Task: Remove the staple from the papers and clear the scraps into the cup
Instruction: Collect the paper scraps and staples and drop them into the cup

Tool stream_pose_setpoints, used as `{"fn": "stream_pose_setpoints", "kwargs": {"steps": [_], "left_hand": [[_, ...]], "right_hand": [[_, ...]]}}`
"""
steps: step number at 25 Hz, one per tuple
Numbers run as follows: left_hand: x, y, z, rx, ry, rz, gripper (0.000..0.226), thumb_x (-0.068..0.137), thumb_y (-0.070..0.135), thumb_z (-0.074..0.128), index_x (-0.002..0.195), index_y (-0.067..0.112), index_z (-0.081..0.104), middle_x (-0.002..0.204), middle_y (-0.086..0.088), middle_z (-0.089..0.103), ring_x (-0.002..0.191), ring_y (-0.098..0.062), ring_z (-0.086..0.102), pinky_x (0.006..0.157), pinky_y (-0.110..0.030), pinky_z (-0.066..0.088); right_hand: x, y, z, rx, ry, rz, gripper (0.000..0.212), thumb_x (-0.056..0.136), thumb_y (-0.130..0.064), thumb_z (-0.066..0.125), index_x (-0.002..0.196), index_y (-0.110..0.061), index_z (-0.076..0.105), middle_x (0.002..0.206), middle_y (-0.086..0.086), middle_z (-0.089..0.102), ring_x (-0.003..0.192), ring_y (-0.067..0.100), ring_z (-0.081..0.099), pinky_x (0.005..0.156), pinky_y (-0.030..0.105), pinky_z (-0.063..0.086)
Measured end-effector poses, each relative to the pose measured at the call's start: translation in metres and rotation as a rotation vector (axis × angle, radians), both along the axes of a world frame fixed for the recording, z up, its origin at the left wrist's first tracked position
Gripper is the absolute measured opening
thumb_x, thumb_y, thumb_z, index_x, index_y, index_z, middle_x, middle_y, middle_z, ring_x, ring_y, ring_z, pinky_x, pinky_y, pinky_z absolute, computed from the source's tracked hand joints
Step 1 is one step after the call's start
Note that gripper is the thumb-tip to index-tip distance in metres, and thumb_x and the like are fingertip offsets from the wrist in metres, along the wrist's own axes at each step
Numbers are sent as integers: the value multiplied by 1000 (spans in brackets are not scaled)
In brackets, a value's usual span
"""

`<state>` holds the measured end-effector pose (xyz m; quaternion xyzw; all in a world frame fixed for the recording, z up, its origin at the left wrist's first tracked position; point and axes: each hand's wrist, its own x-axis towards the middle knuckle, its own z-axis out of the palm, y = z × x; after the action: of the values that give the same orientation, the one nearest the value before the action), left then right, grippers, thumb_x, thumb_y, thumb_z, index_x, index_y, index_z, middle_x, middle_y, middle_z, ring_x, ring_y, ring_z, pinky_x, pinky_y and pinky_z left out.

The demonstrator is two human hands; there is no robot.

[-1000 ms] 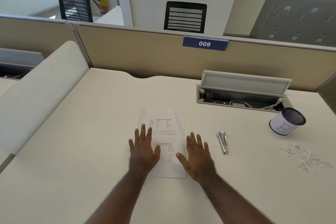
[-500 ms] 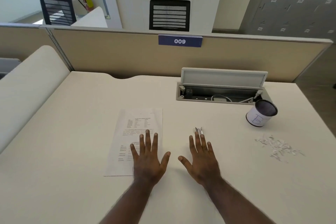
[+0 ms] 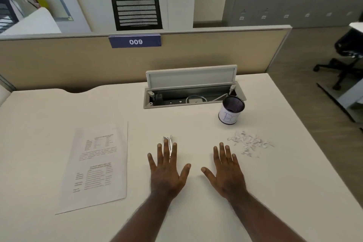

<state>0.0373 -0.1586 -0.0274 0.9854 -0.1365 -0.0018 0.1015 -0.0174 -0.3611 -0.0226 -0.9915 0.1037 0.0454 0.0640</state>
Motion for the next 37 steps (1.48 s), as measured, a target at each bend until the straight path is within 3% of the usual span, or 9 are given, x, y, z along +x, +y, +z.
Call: {"fn": "stream_pose_setpoints", "kwargs": {"steps": [5,10,15,18,21,25,29,34,37], "left_hand": [[3,-55,-2,8,17,-78,80,90,70,18,154,23,17,164,-6,4,150,-28,4,117,-60,8],[10,-103,-5,-30,33,-157,78,90,69,18,154,27,3,164,-4,-10,150,-26,-8,118,-58,5],[21,-146,-1,-70,70,-224,77,90,63,23,154,26,3,163,-4,-17,149,-25,-13,119,-52,1],[30,-163,1,-119,121,-234,72,92,50,30,154,21,8,163,-5,-16,150,-27,-11,119,-49,5],[38,-177,4,-151,159,-211,57,96,32,38,149,15,29,164,-7,1,149,-27,9,115,-43,25],[46,-198,11,-171,276,-193,51,89,9,43,140,14,42,153,-5,30,132,-26,34,99,-36,39],[51,-213,16,-112,354,-174,39,80,0,43,115,9,57,121,-9,44,112,-27,44,71,-33,40],[48,-226,16,-241,462,-218,29,83,-1,44,105,6,62,114,-14,51,105,-32,56,76,-29,42],[47,-227,26,-424,386,-211,38,81,-4,50,117,3,60,116,-20,56,106,-38,58,80,-32,46]], "right_hand": [[-12,-49,-3,7,-8,-75,88,88,-71,23,150,-9,29,159,14,22,147,32,22,117,46,25],[-16,-97,-10,6,-3,-161,86,89,-68,18,154,-11,12,163,10,7,151,28,7,121,42,15],[-12,-136,-8,56,-22,-240,79,96,-55,37,154,-10,9,163,11,3,151,27,3,122,40,12],[-9,-154,-5,64,-22,-245,66,98,-30,41,153,-6,13,162,15,7,150,30,6,121,42,17],[0,-174,-2,197,-34,-336,69,89,1,36,153,-10,14,163,10,11,150,25,11,118,40,22],[16,-188,2,290,-18,-471,59,91,-3,33,148,-17,31,155,4,32,142,23,25,110,45,32],[31,-175,3,239,16,-362,51,85,-2,43,134,-14,51,136,8,45,123,30,42,91,39,48],[35,-143,-5,316,43,-232,55,81,-2,51,135,-10,46,142,10,38,127,31,41,98,37,45],[33,-143,-4,365,-24,-234,71,85,-10,58,149,-18,28,156,7,23,141,26,27,107,37,37]]}}
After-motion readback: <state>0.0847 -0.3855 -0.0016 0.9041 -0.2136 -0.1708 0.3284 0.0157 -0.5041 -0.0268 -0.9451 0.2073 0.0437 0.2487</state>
